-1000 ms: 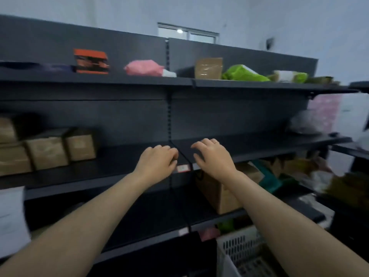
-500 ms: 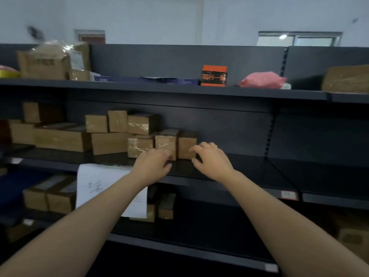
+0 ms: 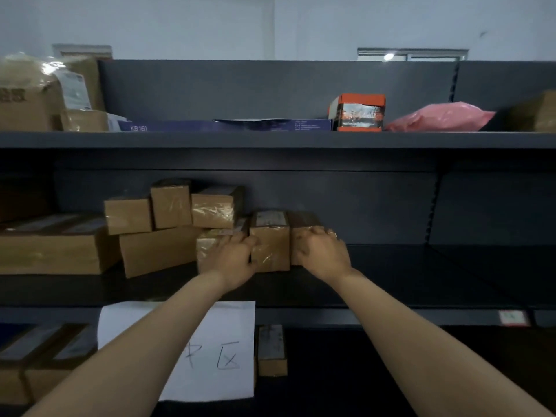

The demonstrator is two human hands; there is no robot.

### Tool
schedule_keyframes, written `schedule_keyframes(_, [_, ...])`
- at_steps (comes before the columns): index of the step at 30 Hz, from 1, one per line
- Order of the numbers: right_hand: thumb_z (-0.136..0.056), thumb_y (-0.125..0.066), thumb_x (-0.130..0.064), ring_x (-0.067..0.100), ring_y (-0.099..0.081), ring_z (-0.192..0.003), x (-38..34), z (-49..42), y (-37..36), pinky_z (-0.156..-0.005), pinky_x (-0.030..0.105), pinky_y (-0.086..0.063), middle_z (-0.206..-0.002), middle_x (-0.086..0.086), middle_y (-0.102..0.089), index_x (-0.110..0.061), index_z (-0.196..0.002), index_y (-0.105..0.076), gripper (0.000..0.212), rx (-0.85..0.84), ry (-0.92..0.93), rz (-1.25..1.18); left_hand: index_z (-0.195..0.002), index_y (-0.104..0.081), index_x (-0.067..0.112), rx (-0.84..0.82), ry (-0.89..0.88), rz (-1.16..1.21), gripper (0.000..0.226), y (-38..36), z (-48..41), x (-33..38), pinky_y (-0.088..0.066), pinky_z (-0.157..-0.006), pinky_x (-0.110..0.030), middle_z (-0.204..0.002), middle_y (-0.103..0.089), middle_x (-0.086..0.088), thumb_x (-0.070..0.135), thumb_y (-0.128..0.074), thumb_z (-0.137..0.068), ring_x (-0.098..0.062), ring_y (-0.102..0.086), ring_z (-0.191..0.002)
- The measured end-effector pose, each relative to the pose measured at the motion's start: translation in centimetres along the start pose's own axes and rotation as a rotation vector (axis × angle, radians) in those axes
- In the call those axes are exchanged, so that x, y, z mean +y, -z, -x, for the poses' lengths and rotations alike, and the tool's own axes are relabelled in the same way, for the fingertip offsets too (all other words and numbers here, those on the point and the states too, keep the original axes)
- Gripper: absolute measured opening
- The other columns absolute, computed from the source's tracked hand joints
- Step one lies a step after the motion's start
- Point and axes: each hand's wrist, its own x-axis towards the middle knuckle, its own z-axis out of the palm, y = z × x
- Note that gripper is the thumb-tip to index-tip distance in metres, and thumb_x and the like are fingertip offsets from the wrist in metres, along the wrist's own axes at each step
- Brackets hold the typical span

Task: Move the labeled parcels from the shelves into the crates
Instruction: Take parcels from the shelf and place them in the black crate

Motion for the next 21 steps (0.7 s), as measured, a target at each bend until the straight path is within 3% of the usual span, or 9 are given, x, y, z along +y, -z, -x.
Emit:
schedule_keyframes(7, [-0.095, -0.048, -0.032, 0.034, -0.036, -0.127, 3.6, -6.1, -2.6, -0.101, 0.045, -0.036, -0.139, 0.008, -0.041, -0.028, -0.137, -0.049, 0.042, -0.005, -0.188, 0.015, -0.141, -0.033, 0.029, 0.062, -0.025, -0.072, 0.058, -3.4, -6.5, 1.1, -0.027, -0.104, -0.039, -0.143, -0.035, -0.001, 0.037, -0.054, -0.088, -0.026, -0.028, -0.133])
schedule_keyframes(12, [-0.101, -0.039, -0.037, 0.031, -0.033, -0.132, 5.0, -11.6, -4.6, -0.103, 0.041, -0.033, -0.147, 0.001, -0.041, -0.034, -0.138, -0.049, 0.039, 0.025, -0.078, -0.083, -0.137, -0.038, 0.029, 0.128, -0.024, -0.091, 0.046, -4.8, -11.1, 2.0, -0.026, -0.103, -0.040, -0.142, -0.038, 0.000, 0.042, -0.043, -0.094, -0.023, -0.031, -0.130])
schedule_keyframes(15, [-0.099, -0.032, -0.048, 0.028, -0.038, -0.131, 5.5, -14.2, -6.1, -0.104, 0.043, -0.035, -0.145, 0.000, -0.045, -0.036, -0.134, -0.052, 0.042, -0.113, -0.056, -0.124, -0.135, -0.043, 0.030, 0.117, 0.051, -0.058, 0.042, -5.7, -13.7, 2.3, -0.026, -0.104, -0.043, -0.143, -0.039, 0.000, 0.045, -0.033, -0.097, -0.024, -0.032, -0.132])
schedule_keyframes(18, [-0.085, -0.033, -0.073, 0.030, -0.044, -0.125, 6.8, -15.1, -6.5, -0.098, 0.046, -0.042, -0.138, 0.001, -0.051, -0.036, -0.132, -0.049, 0.062, -0.131, -0.165, -0.140, -0.130, -0.048, 0.036, 0.027, 0.178, 0.004, 0.043, -6.4, -15.3, 2.3, -0.030, -0.101, -0.046, -0.143, -0.042, 0.002, 0.050, -0.026, -0.096, -0.025, -0.035, -0.131])
schedule_keyframes(21, [-0.073, -0.048, -0.076, 0.034, -0.036, -0.133, 8.6, -15.6, -5.6, -0.102, 0.045, -0.039, -0.150, 0.009, -0.032, -0.033, -0.145, -0.028, 0.086, -0.237, -0.281, -0.210, -0.125, -0.051, 0.038, -0.049, 0.200, -0.036, 0.047, -6.5, -16.1, 2.7, -0.034, -0.095, -0.046, -0.138, -0.045, -0.001, 0.059, -0.024, -0.092, -0.028, -0.037, -0.129])
